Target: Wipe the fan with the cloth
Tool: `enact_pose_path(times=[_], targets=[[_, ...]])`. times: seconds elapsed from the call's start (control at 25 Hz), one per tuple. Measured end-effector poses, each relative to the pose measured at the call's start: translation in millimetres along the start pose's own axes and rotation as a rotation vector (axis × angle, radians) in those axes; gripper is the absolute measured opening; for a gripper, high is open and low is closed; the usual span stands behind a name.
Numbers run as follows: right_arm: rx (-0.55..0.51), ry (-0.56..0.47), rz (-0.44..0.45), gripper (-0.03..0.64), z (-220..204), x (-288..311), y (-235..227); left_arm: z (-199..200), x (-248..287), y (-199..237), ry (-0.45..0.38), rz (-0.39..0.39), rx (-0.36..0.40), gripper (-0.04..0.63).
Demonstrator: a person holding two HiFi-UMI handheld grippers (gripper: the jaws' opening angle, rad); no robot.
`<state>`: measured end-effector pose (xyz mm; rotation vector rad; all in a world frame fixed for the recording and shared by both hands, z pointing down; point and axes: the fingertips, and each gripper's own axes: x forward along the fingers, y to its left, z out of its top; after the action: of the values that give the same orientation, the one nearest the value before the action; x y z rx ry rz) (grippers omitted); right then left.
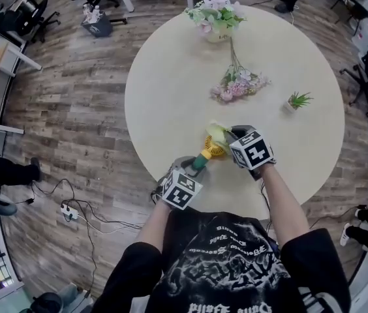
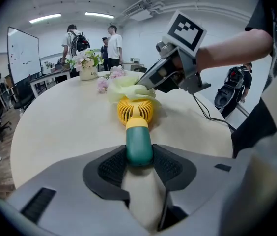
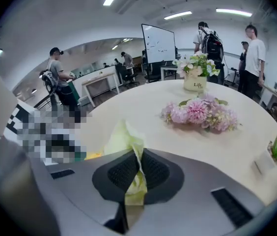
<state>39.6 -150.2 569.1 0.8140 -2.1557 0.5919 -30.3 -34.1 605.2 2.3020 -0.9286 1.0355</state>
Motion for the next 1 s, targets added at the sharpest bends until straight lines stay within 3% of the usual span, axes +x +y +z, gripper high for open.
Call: enact_pose_path(times=[0.16,0.32,0.44,0.64,0.8,1.0], targets=[[0.047,-0.044,-0.025,0.023,7,12,-3,1,-2,2,0.004,-0.060,0.002,0.186],[-0.022,-0.008,0.070,0.023,20,26,18,-1,-2,0,0.046,-0.094,0.089,0.186],[-0.040,0.037,0.128,0.023,25,34,35,0,-2,1,0.050,-0.106,0.074,0.186],[-0.150,0.050,0.130,0.022,27,35,57,0,-2,2,0.039,-0.079,0.059,0.186],[-0.215,0.050,0.182,0.023,21,28,78,-1,-3,3,0.035,-0.081,0.046,0.186],[-0.176,0.018,0.229,0.023,8,15,100,-1,-4,4,0.026,-0.082,0.009,0.186]])
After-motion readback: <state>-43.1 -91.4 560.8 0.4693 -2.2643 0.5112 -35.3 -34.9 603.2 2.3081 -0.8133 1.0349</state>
